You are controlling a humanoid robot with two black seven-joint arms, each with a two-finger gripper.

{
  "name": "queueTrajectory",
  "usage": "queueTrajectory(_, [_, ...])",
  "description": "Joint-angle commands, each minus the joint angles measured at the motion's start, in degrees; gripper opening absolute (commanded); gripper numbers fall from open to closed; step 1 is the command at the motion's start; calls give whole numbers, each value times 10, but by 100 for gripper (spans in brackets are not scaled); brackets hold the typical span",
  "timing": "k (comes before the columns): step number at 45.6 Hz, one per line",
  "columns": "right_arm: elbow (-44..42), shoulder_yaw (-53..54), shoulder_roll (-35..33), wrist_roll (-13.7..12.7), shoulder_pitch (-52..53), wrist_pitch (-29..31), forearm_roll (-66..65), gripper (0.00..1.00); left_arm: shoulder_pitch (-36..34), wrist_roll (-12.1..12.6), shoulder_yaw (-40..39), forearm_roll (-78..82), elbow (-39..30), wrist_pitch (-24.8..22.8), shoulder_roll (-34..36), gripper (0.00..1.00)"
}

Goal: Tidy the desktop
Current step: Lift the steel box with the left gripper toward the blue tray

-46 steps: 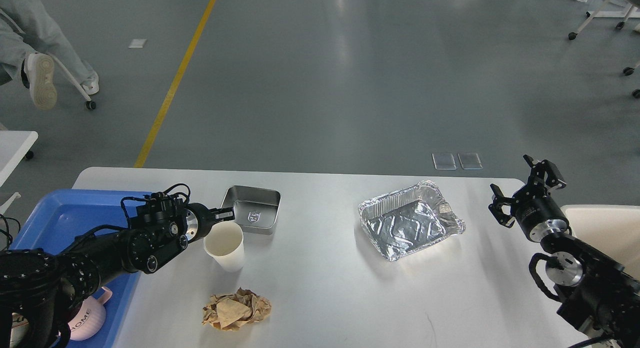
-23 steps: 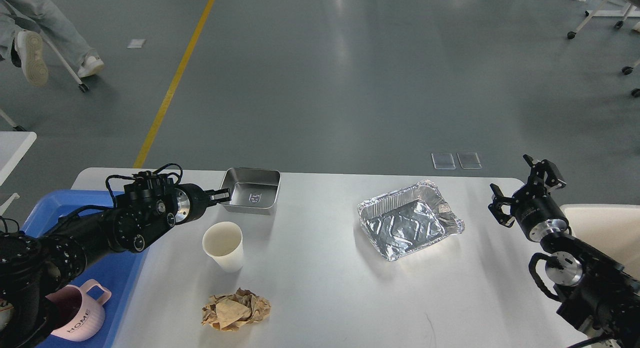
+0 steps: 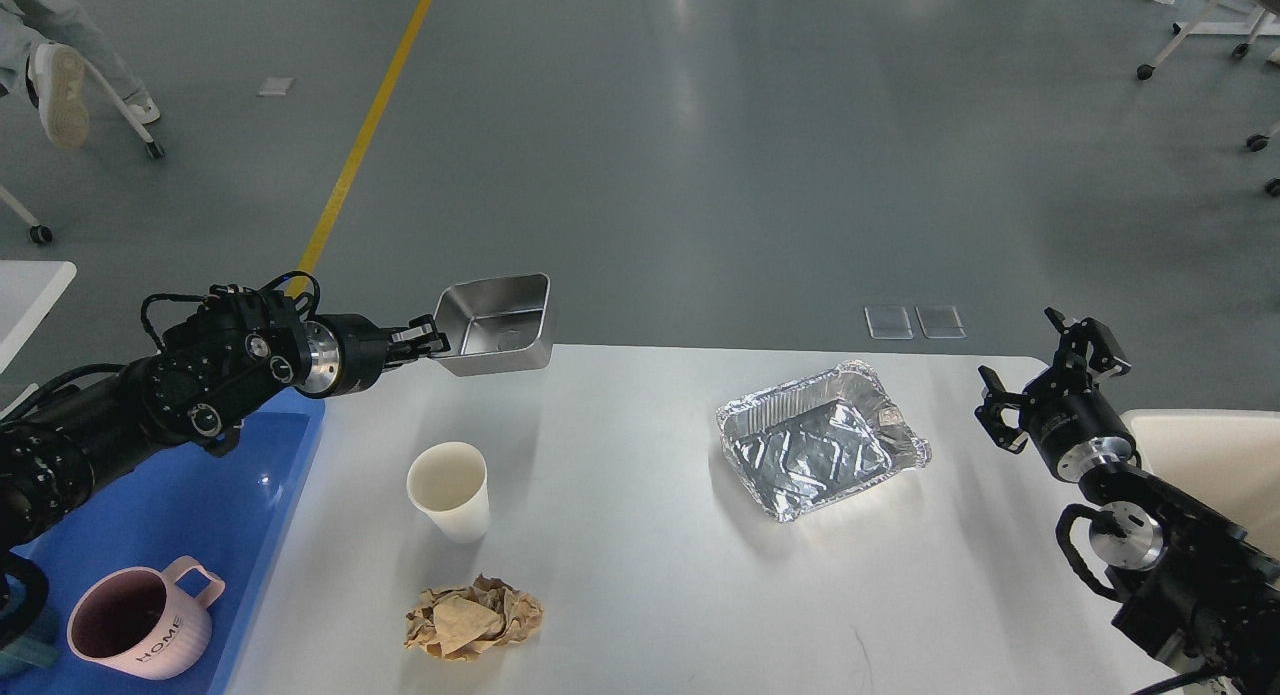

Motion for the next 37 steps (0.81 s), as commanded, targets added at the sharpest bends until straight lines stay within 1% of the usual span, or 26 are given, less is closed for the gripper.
queueTrajectory(1, [0,0,2,0,0,0,0,100,-6,3,-20,0,-69,-5,46,5])
queueTrajectory(6, [0,0,4,0,1,0,0,100,-10,10,-33,-1,-131,-5,92,6])
queueTrajectory(11, [0,0,5,0,0,0,0,100,-10,10,-50,-1,-193,-9,140,7])
queueTrajectory(15, [0,0,5,0,0,0,1,100,-10,18,-64,-2,-234,-14,179,7])
queueTrajectory(19, [1,0,6,0,0,0,0,100,-10,25,-78,-2,-265,-22,215,7])
queueTrajectory(26, [1,0,7,0,0,0,1,100,-5,22,-112,-11,-317,-28,294,8])
queueTrajectory(31, [1,0,10,0,1,0,1,100,-5,19,-134,-25,-348,-54,354,8])
queueTrajectory(37, [1,0,10,0,3,0,0,100,-5,20,-163,-30,-358,-79,407,8])
